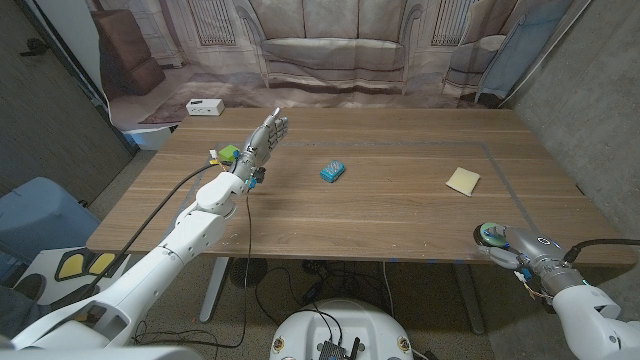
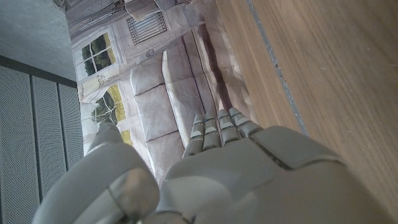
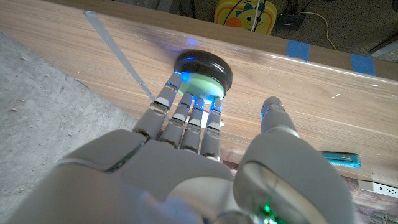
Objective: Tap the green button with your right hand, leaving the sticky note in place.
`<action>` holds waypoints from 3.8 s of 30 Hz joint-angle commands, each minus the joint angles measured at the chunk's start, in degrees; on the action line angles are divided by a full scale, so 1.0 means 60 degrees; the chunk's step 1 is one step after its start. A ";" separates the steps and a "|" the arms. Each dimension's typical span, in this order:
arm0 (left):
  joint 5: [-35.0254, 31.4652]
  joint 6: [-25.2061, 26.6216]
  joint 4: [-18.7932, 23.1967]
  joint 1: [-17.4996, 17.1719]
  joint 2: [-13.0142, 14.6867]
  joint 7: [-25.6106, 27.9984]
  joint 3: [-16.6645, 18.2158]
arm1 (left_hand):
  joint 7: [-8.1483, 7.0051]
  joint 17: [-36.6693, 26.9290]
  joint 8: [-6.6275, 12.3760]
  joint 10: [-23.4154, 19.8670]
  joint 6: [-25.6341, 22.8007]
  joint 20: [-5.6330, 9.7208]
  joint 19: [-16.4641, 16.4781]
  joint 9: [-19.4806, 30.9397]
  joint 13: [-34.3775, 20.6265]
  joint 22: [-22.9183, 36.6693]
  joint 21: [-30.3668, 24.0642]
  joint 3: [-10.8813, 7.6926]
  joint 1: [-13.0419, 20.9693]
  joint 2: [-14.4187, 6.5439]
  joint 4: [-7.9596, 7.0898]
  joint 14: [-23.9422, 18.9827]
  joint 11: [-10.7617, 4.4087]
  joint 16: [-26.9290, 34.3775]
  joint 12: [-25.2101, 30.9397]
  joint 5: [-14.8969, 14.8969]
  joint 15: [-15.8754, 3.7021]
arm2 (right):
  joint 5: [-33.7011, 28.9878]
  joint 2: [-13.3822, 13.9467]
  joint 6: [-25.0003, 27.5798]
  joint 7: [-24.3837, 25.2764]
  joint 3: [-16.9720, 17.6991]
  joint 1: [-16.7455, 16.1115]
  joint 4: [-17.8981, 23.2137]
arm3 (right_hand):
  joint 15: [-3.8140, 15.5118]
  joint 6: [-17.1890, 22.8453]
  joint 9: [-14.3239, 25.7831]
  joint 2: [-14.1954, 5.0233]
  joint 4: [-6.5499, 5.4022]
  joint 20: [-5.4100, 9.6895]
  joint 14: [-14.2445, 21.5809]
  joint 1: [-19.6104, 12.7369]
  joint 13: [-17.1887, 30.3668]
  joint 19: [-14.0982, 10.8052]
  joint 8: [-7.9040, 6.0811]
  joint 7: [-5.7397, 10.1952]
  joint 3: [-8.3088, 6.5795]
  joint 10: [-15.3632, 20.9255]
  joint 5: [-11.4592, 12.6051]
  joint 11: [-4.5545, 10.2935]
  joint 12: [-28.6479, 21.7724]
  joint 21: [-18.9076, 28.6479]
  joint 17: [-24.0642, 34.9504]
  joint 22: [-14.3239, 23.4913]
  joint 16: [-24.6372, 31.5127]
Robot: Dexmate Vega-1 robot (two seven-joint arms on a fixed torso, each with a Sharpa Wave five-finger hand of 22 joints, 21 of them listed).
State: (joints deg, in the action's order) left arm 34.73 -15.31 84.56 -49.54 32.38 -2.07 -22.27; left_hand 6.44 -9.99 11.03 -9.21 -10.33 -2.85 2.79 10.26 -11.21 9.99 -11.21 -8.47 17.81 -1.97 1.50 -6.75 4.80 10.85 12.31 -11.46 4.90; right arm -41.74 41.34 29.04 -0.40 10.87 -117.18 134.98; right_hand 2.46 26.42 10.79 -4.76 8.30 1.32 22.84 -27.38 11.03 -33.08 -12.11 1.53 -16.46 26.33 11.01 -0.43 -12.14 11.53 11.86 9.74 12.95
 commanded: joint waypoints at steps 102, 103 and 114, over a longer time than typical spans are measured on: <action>0.0004 -0.0186 -0.0009 -0.0036 -0.0076 -0.0070 -0.0026 | -0.0024 -0.0047 -0.0006 -0.0081 -0.0180 -0.0060 -0.0045 0.0019 -0.0021 0.0046 -0.0025 0.0019 0.0002 -0.0191 0.0127 -0.0035 -0.0043 -0.0006 -0.0018 0.0032 -0.0047 | 0.0513 -0.2180 -0.2771 0.2752 0.0936 0.0036 0.0256 | 0.0127 -0.0128 0.0029 -0.0033 -0.0005 0.0116 0.0043 0.0163 0.0055 -0.0223 0.0112 0.0002 -0.0296 -0.0243 -0.0030 -0.0006 0.0153 0.0002 0.0041 0.0021 -0.0053; 0.0004 -0.0183 -0.0012 -0.0029 -0.0071 -0.0083 -0.0030 | -0.0022 -0.0047 -0.0006 -0.0091 -0.0179 -0.0057 -0.0046 0.0019 -0.0021 0.0046 -0.0024 0.0019 0.0002 -0.0191 0.0128 -0.0033 -0.0047 -0.0006 -0.0014 0.0032 -0.0046 | 0.0609 -0.2173 -0.2887 0.2762 0.0958 0.0064 0.0212 | 0.0131 -0.0135 0.0029 -0.0033 -0.0005 0.0116 0.0039 0.0164 0.0055 -0.0224 0.0115 -0.0013 -0.0299 -0.0241 -0.0030 -0.0010 0.0152 0.0002 0.0041 0.0021 -0.0056; -0.0008 -0.0123 0.0005 0.0036 -0.0062 -0.0094 -0.0046 | -0.0032 -0.0047 -0.0011 -0.0082 -0.0179 -0.0059 -0.0050 0.0019 -0.0020 0.0046 -0.0022 0.0024 0.0000 -0.0198 0.0136 -0.0028 -0.0054 -0.0011 -0.0020 0.0032 -0.0053 | 0.1654 -0.2206 -0.3840 0.2818 0.1029 0.0570 -0.0244 | 0.0097 -0.0186 0.0030 -0.0025 0.0001 0.0122 0.0047 0.0174 0.0056 -0.0254 0.0134 -0.0031 -0.0322 -0.0251 -0.0035 -0.0051 0.0153 0.0002 0.0043 0.0020 -0.0062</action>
State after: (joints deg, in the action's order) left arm 34.77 -16.38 84.52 -49.67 31.96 -2.50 -22.39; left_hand 6.45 -9.98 11.03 -9.52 -10.95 -2.99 2.64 10.26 -11.21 9.99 -11.21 -8.05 17.81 -2.57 1.91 -6.75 4.49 10.85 12.31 -11.47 4.90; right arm -38.20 28.59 11.85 15.98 16.46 -116.29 135.91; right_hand 2.46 25.57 10.78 -4.77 8.42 1.73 22.82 -26.93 11.20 -34.09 -11.43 1.32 -17.92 24.55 10.82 -0.33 -11.22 11.53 11.92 9.73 12.69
